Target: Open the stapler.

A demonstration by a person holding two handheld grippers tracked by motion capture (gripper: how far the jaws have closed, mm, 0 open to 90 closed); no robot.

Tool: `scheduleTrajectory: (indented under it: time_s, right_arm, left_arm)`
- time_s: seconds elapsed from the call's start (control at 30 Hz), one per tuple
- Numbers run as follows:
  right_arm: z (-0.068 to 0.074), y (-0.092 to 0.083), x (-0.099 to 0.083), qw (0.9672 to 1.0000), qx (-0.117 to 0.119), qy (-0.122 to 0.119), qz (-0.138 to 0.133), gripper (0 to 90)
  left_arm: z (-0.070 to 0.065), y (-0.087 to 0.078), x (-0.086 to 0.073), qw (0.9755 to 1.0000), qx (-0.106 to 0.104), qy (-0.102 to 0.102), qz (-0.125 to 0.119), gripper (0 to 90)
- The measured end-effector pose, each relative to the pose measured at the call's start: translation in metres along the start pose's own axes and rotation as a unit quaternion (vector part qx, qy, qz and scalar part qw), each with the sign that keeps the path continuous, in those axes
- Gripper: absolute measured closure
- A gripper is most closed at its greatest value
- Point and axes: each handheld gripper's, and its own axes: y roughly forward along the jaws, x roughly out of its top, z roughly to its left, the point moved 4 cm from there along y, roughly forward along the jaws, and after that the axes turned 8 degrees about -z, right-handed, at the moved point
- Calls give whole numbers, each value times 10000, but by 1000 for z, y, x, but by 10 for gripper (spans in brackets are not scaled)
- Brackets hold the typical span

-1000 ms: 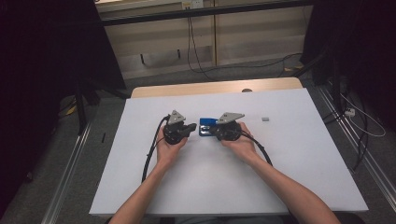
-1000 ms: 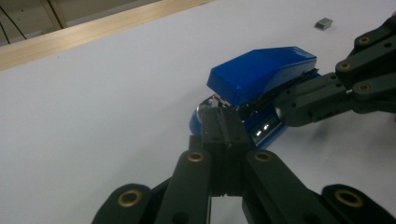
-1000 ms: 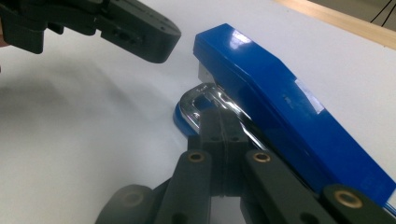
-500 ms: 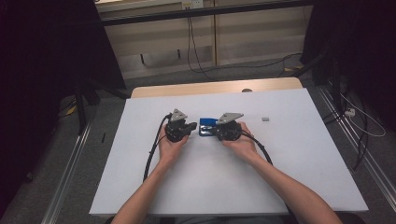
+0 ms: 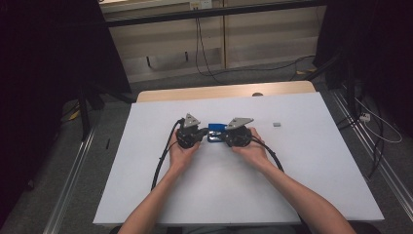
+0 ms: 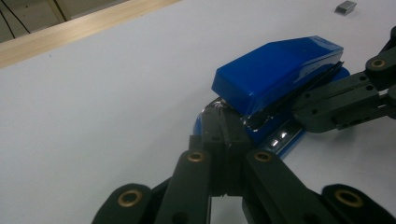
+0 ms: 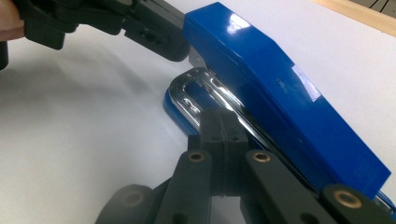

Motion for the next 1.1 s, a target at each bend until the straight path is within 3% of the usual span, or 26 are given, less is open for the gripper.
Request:
scheduleTrajectory:
  time_s: [0.17,0.23,0.6,0.7,0.83,0.93,1.1]
  right_arm:
    - [0,0,0,10000,-4,-6,2,900]
    - [0,0,0,10000,-2,-1,1,900]
    - [0,0,0,10000,-31,20,-2,900]
    - [-1,0,0,10000,-31,26,-5,900]
    - [0,0,0,10000,-37,7,-5,900]
    - [0,0,0,10000,-38,5,-4,900]
    - [0,0,0,10000,-50,-1,-11,900]
  left_arm:
    - [0,2,-1,10000,19,53,44,900]
    - [0,2,-1,9998,81,171,56,900]
    - [-1,2,0,9999,77,114,49,900]
    - [-2,-1,2,9998,60,179,52,900]
    - [-4,-2,5,9999,42,114,-14,900]
    - [-3,-6,10,9998,-59,-61,-173,900]
    - [-5,-7,13,9998,-54,-35,-182,900]
